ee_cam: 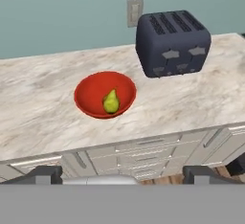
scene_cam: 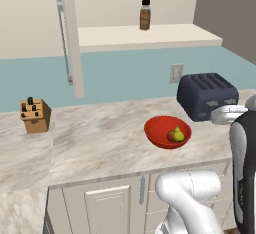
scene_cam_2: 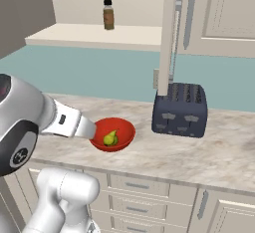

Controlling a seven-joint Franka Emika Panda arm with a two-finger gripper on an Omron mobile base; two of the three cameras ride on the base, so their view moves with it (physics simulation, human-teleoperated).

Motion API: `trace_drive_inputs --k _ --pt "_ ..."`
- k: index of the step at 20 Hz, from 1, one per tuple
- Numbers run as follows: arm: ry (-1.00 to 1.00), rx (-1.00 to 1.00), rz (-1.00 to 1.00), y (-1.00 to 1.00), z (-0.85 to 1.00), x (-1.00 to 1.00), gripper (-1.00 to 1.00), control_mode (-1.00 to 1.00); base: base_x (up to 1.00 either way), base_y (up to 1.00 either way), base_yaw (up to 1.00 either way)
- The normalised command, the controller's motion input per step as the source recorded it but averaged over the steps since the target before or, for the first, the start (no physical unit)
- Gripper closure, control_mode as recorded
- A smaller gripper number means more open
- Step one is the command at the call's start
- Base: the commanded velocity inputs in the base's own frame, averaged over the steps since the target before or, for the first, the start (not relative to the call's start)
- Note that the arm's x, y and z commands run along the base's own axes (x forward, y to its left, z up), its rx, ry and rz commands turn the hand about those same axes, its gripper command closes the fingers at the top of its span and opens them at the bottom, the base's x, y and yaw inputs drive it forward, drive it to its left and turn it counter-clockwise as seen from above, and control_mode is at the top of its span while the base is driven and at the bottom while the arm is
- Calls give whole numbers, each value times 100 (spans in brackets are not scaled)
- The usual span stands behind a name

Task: Open the cabinet. Pick the pear and mango from the cabinet and place them into the bowl. Then close the cabinet.

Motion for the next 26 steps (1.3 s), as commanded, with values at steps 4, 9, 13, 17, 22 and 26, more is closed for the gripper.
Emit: trace_drive_inputs --k 4,9,13,17,22,26 --pt "-8 0 0 -29 40 -32 -100 -100 0 0 0" --pt "-3 2 0 -37 42 -29 -100 -100 0 0 0" --pt "0 0 0 -30 21 -22 -100 -100 0 0 0" --pt "0 1 0 -41 19 -12 -100 -100 0 0 0" --pt "0 4 0 -41 2 -3 -100 -100 0 0 0" --pt "0 13 0 -36 0 0 -100 -100 0 0 0"
